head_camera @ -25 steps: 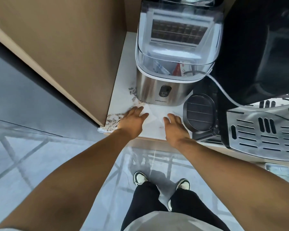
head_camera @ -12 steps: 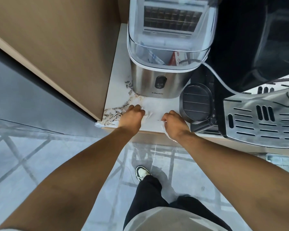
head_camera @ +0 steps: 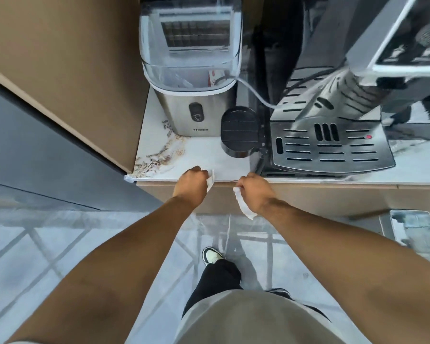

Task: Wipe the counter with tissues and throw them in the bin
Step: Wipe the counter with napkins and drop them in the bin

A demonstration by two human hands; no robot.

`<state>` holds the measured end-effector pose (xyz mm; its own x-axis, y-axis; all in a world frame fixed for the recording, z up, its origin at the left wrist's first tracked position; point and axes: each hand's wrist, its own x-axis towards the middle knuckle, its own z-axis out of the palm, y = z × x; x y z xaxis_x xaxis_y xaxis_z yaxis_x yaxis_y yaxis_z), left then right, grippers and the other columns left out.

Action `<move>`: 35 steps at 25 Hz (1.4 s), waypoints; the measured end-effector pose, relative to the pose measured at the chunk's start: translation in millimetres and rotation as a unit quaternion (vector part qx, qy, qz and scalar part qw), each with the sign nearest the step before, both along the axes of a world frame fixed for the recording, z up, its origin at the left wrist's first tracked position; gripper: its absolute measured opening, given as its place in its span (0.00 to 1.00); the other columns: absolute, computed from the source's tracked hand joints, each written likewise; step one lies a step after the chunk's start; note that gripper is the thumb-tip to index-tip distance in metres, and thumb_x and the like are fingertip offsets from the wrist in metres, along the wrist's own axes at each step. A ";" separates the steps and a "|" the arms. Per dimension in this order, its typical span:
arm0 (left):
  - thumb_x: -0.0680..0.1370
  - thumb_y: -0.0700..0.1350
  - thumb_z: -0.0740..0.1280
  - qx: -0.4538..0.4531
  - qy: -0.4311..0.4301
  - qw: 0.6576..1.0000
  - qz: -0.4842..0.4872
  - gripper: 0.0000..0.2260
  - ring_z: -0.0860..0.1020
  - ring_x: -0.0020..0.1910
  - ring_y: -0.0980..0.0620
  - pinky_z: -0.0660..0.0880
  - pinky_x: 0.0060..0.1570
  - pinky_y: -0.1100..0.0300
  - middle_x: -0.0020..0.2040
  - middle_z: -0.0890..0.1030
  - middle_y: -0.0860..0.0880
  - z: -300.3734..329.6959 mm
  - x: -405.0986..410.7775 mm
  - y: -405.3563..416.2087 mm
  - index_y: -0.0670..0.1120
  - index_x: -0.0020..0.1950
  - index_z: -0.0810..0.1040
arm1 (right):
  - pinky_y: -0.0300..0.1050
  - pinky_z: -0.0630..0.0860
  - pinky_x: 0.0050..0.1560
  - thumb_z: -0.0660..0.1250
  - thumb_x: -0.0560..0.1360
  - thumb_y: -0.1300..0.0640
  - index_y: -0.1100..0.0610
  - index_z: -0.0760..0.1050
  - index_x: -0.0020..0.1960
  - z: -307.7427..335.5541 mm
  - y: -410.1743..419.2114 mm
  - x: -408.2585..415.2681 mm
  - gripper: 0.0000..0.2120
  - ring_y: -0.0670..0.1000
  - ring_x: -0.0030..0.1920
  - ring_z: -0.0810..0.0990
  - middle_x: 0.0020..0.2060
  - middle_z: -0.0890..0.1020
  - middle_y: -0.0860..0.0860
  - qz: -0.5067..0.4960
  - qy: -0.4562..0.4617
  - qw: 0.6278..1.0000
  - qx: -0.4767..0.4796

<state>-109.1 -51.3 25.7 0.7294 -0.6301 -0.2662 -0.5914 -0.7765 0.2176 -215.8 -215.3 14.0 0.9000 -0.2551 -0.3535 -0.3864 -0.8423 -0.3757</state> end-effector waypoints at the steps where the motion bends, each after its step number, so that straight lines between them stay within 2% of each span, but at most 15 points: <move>1: 0.76 0.32 0.61 -0.002 0.005 1.000 -0.001 0.10 0.79 0.48 0.35 0.73 0.45 0.51 0.49 0.78 0.37 1.2 -14.3 -8.4 0.37 0.53 0.80 | 0.48 0.78 0.54 0.60 0.77 0.65 0.58 0.81 0.54 1.7 -8.5 -15.4 0.12 0.59 0.52 0.80 0.53 0.80 0.59 -0.004 -0.002 1.000 -0.003; 5: 0.76 0.34 0.59 -0.017 0.046 0.999 -0.024 0.11 0.79 0.47 0.36 0.76 0.47 0.51 0.48 0.79 0.35 10.9 -73.5 -47.2 0.38 0.47 0.82 | 0.43 0.74 0.50 0.60 0.78 0.65 0.57 0.82 0.49 6.6 -52.8 -82.6 0.12 0.57 0.50 0.80 0.49 0.83 0.57 -0.051 0.018 0.999 0.003; 9: 0.72 0.33 0.61 -0.008 0.086 0.992 -0.095 0.09 0.80 0.46 0.39 0.77 0.48 0.52 0.45 0.82 0.39 15.9 -125.5 -101.9 0.43 0.37 0.79 | 0.39 0.69 0.41 0.60 0.78 0.66 0.59 0.82 0.46 7.7 -97.2 -152.2 0.12 0.53 0.39 0.76 0.43 0.81 0.56 -0.123 0.032 0.992 0.003; 12: 0.71 0.33 0.61 -0.002 0.090 0.986 -0.142 0.10 0.80 0.45 0.38 0.76 0.44 0.55 0.45 0.81 0.39 17.2 -174.4 -155.6 0.43 0.40 0.80 | 0.41 0.70 0.42 0.61 0.78 0.63 0.59 0.82 0.47 8.2 -137.5 -211.0 0.11 0.57 0.44 0.79 0.45 0.83 0.59 -0.185 0.026 0.982 0.013; 14: 0.72 0.33 0.61 -0.007 0.088 0.980 -0.180 0.11 0.80 0.44 0.38 0.70 0.39 0.57 0.43 0.79 0.40 19.1 -210.7 -191.5 0.46 0.41 0.80 | 0.45 0.75 0.45 0.61 0.78 0.62 0.60 0.82 0.48 7.1 -165.3 -253.0 0.11 0.61 0.47 0.81 0.46 0.84 0.60 -0.231 0.018 0.973 0.011; 16: 0.74 0.34 0.62 -0.011 0.075 0.976 -0.202 0.10 0.79 0.44 0.38 0.64 0.38 0.58 0.44 0.77 0.42 18.7 -233.1 -218.4 0.45 0.41 0.80 | 0.48 0.78 0.48 0.61 0.77 0.60 0.61 0.82 0.48 5.1 -183.6 -282.5 0.10 0.63 0.48 0.81 0.45 0.84 0.61 -0.286 0.009 0.958 0.020; 18: 0.74 0.35 0.61 -0.007 0.060 0.971 -0.232 0.08 0.79 0.46 0.37 0.69 0.42 0.58 0.47 0.78 0.41 15.4 -260.9 -251.7 0.43 0.43 0.81 | 0.48 0.79 0.47 0.62 0.76 0.59 0.59 0.82 0.48 4.9 -204.1 -322.8 0.10 0.63 0.47 0.81 0.44 0.84 0.62 -0.350 0.002 0.936 0.033; 20: 0.73 0.35 0.61 0.000 0.064 0.960 -0.274 0.09 0.79 0.48 0.39 0.75 0.50 0.53 0.48 0.79 0.43 14.6 -289.5 -285.1 0.43 0.43 0.81 | 0.46 0.78 0.46 0.64 0.76 0.59 0.57 0.83 0.48 1.1 -224.8 -361.9 0.09 0.62 0.46 0.82 0.43 0.84 0.61 -0.400 -0.004 0.916 0.040; 22: 0.73 0.36 0.61 -0.005 0.063 0.946 -0.317 0.09 0.78 0.50 0.40 0.76 0.53 0.50 0.48 0.79 0.43 14.4 -317.2 -318.2 0.43 0.44 0.81 | 0.45 0.77 0.45 0.63 0.75 0.61 0.58 0.83 0.46 -1.3 -243.6 -398.7 0.09 0.61 0.46 0.82 0.42 0.84 0.60 -0.439 -0.013 0.897 0.046; 25: 0.76 0.37 0.62 -0.015 0.044 0.933 -0.358 0.08 0.79 0.47 0.38 0.76 0.47 0.50 0.49 0.77 0.42 9.9 -351.6 -360.4 0.42 0.48 0.81 | 0.45 0.75 0.44 0.63 0.75 0.61 0.56 0.82 0.46 -2.6 -265.4 -441.7 0.08 0.61 0.47 0.82 0.44 0.84 0.59 -0.493 -0.030 0.868 0.056; 30: 0.76 0.40 0.64 -0.010 0.034 0.903 -0.429 0.05 0.79 0.45 0.38 0.72 0.41 0.52 0.46 0.76 0.44 -7.5 -403.4 -432.9 0.42 0.46 0.80 | 0.50 0.80 0.48 0.63 0.75 0.60 0.57 0.81 0.46 -5.8 -307.4 -505.5 0.08 0.61 0.46 0.81 0.46 0.83 0.58 -0.570 -0.033 0.819 0.058; 35: 0.76 0.42 0.63 -0.005 0.038 0.885 -0.463 0.05 0.78 0.47 0.38 0.77 0.44 0.48 0.47 0.76 0.45 -26.3 -446.2 -514.5 0.44 0.45 0.78 | 0.50 0.79 0.45 0.62 0.75 0.62 0.59 0.80 0.45 -10.5 -364.8 -555.2 0.08 0.62 0.47 0.80 0.45 0.83 0.59 -0.598 -0.023 0.800 0.038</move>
